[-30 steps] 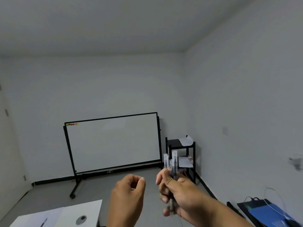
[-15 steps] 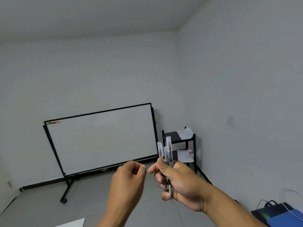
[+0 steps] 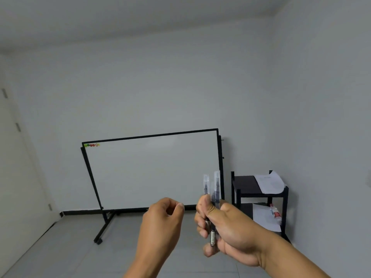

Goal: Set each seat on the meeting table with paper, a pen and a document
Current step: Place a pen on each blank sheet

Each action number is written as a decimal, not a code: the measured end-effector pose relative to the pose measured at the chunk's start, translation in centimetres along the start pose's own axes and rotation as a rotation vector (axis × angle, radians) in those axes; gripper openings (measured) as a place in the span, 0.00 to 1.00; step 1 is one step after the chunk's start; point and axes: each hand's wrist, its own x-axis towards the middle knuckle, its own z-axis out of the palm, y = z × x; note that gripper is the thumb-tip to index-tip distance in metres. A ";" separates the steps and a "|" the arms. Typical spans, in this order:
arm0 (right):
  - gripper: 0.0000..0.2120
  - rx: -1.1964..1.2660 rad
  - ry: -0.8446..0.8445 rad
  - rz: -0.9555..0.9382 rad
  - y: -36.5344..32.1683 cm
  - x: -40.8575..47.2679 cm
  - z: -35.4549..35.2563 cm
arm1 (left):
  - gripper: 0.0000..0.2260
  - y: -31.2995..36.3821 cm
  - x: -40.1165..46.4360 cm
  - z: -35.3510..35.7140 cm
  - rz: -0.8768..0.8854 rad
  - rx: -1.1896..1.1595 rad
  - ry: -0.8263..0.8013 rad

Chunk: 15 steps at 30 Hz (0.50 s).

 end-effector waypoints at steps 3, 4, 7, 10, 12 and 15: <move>0.25 -0.026 0.002 0.016 0.0 6.4 -2.5 | 0.13 -1.6 6.4 2.0 -0.003 -0.006 0.027; 0.26 -0.033 0.002 0.023 0.4 9.2 -3.6 | 0.13 -2.5 9.1 2.8 -0.008 -0.010 0.032; 0.26 -0.069 -0.009 0.063 -0.1 14.9 -5.7 | 0.13 -4.0 15.6 4.7 -0.017 -0.048 0.042; 0.25 -0.086 0.008 0.086 -1.1 21.6 -8.3 | 0.12 -5.3 22.8 6.5 -0.031 -0.045 0.021; 0.25 -0.097 -0.010 0.084 -1.9 25.3 -9.4 | 0.11 -5.3 26.3 6.8 -0.036 -0.034 0.009; 0.24 -0.073 -0.036 0.071 -3.2 32.0 -10.9 | 0.11 -5.6 32.6 6.7 -0.030 -0.023 0.040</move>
